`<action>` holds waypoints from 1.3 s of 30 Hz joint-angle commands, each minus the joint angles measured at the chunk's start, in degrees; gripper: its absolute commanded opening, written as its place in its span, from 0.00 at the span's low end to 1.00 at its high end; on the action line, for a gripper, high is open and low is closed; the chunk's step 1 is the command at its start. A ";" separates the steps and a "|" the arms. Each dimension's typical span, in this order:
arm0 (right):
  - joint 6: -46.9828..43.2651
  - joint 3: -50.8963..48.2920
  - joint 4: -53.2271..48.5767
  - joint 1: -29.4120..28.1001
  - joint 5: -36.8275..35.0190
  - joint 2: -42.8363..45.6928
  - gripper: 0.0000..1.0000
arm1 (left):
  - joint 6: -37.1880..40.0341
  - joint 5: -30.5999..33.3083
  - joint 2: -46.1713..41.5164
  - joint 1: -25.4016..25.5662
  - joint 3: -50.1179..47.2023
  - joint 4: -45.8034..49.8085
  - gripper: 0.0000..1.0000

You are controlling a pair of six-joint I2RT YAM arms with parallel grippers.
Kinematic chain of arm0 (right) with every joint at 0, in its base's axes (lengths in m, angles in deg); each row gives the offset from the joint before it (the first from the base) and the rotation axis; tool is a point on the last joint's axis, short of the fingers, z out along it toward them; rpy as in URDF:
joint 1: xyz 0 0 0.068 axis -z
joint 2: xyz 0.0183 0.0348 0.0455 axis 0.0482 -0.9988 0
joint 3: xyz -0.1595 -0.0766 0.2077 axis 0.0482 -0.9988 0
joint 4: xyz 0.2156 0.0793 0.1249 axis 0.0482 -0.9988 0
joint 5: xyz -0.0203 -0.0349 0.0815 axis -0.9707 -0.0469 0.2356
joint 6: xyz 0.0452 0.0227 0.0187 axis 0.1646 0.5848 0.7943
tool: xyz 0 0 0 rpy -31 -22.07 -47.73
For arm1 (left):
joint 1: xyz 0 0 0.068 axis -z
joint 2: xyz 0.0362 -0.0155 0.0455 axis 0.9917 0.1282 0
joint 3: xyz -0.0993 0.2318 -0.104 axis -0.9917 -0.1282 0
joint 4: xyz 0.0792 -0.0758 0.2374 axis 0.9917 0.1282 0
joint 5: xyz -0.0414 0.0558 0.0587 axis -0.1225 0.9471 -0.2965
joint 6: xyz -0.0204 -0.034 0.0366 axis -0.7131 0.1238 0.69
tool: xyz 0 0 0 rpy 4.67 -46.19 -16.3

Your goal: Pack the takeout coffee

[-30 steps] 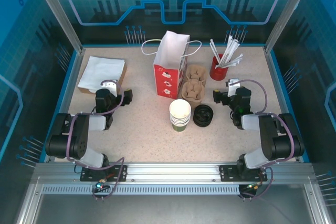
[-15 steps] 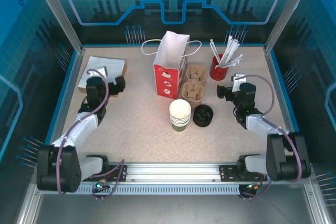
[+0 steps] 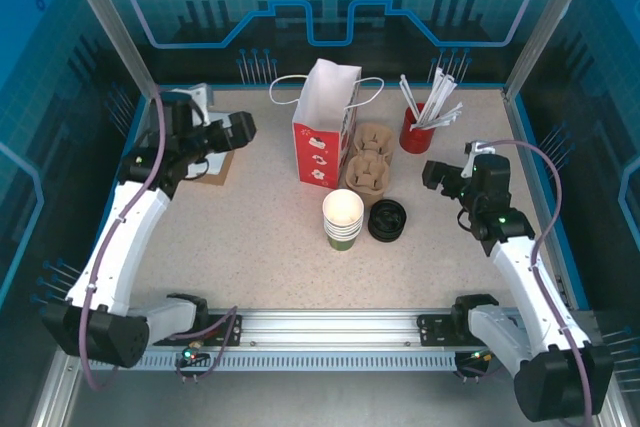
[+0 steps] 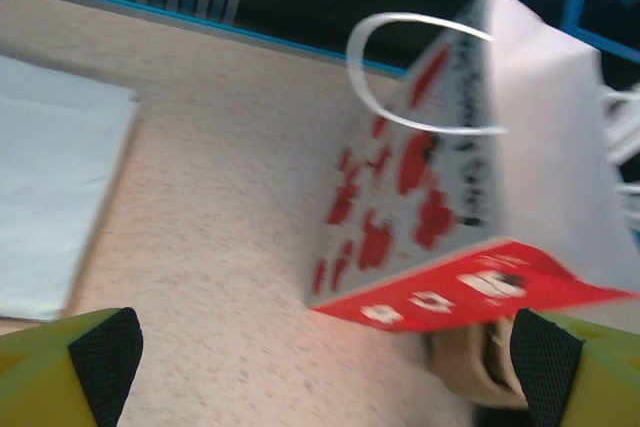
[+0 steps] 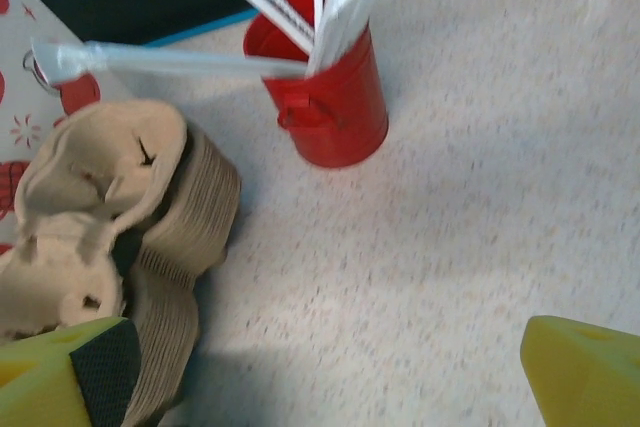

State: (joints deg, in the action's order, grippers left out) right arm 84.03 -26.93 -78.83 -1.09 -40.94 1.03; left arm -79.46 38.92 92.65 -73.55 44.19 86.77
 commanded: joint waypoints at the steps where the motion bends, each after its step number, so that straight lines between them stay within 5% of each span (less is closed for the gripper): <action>1: 4.61 2.35 -8.61 -1.51 1.75 0.15 1.00 | -0.44 -1.87 4.85 4.62 8.59 8.63 0.96; 17: 5.38 4.67 -11.28 -3.63 -0.77 -2.59 1.00 | 1.76 4.82 35.87 11.84 37.94 17.62 0.76; 22: 5.53 4.58 -11.34 -3.79 -0.89 -2.68 1.00 | 2.68 8.11 42.19 11.92 45.48 20.78 0.55; 30: 5.82 4.58 -11.16 -4.00 -1.00 -3.43 1.00 | 4.83 12.87 44.27 11.92 49.46 23.38 0.07; 39: 5.76 4.88 -11.19 -4.38 -0.95 -4.44 1.00 | 7.64 12.91 41.41 7.21 48.62 24.91 0.00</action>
State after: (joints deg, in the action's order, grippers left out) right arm 89.19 -23.74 -89.21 -4.48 -41.18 -3.24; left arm -74.04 51.03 136.91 -63.96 91.95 109.31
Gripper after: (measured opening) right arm 0.999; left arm 0.049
